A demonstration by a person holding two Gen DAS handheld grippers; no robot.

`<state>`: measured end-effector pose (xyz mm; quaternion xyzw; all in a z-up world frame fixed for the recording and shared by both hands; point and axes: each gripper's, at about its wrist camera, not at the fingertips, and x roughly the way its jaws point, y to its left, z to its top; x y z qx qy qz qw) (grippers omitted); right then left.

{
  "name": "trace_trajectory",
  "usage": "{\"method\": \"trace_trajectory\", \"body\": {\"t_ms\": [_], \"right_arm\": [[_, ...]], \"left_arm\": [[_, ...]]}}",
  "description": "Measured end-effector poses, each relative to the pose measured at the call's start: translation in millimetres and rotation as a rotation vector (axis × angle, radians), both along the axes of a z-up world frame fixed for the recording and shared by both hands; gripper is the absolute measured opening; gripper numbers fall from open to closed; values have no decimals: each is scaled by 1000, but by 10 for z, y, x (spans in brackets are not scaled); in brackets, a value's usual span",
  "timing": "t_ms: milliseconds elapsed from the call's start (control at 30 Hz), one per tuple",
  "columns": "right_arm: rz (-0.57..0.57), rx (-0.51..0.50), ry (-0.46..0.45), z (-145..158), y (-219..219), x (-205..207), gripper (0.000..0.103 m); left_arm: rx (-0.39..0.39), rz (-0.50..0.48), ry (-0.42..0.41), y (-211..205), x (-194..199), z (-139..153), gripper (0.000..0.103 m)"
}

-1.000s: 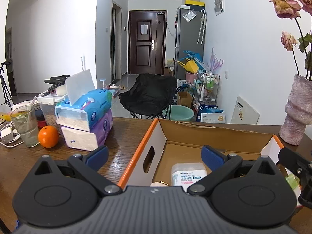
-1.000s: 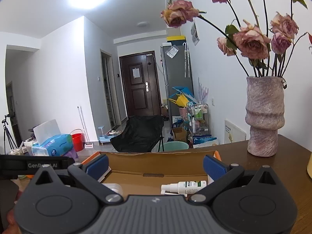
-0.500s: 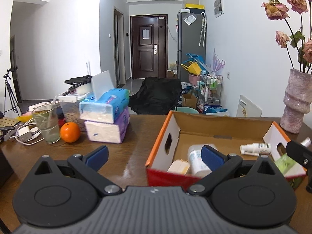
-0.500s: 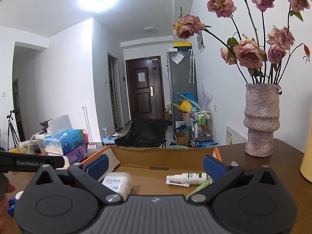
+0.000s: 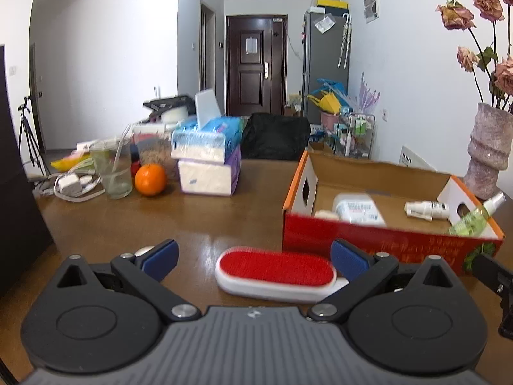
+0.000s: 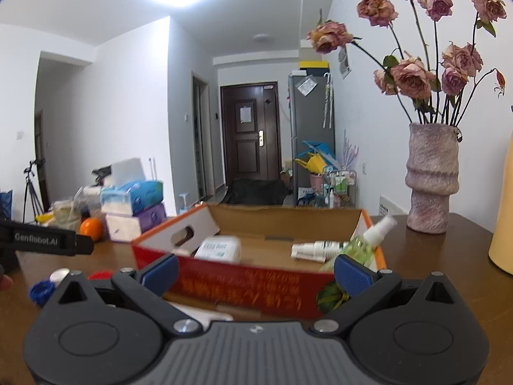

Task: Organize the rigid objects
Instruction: 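Withdraw both tools from the box back over the table, then grasp the white bottle cap with the left tool while the right tool grasps the white tape roll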

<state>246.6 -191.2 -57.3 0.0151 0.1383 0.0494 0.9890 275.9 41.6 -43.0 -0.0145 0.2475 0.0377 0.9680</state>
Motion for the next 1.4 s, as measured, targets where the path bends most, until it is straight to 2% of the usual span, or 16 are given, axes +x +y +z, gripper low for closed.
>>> {"method": "trace_trajectory", "body": {"t_ms": [267,367,567,800,1067,1200,1267,1400], "right_arm": [[31,-35,68,-198,139,-194,103],[32,-52,89,-266,186,-243,103],[21,-83,109,-333,271,-273,103],[-21,-73,126,-351,233,-255,103],[-20,-61,137,-357,209,-230,103],[-22,-55,141,-361,197,-226,103],[-21,-54,142,-362,195,-225,103],[-21,-52,145,-366,197,-220,103]], "left_arm": [[17,-4,60,59,-238,-233,103],[0,-2,81,134,-297,-288,103],[2,-42,105,91,-345,-392,103],[55,-132,160,-119,-277,-571,103],[98,-162,153,-267,-246,-666,103],[134,-142,154,-330,-199,-699,102],[130,-147,158,-344,-178,-707,98],[111,-207,183,-369,-165,-730,56]]}}
